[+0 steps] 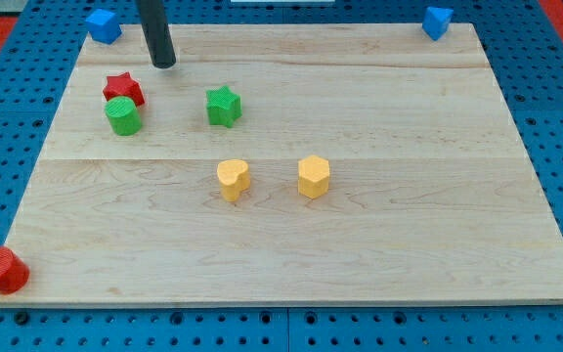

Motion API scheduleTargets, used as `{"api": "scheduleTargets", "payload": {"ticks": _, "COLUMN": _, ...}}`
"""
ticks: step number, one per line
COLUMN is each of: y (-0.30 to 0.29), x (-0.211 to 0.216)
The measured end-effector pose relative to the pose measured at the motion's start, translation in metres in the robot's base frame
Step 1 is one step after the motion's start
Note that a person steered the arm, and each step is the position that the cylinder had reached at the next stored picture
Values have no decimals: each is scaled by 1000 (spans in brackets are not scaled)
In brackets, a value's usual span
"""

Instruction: Move the green star towards right and down a bit

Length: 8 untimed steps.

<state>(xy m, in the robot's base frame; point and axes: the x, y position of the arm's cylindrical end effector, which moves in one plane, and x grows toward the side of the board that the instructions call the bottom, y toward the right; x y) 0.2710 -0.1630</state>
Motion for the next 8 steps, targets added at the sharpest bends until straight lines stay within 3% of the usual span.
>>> {"api": "scheduleTargets", "payload": {"ticks": 2, "y": 61, "x": 39}}
{"api": "scheduleTargets", "payload": {"ticks": 4, "y": 45, "x": 94}}
{"api": "scheduleTargets", "payload": {"ticks": 5, "y": 112, "x": 103}}
{"api": "scheduleTargets", "payload": {"ticks": 6, "y": 135, "x": 103}}
{"api": "scheduleTargets", "payload": {"ticks": 8, "y": 55, "x": 87}}
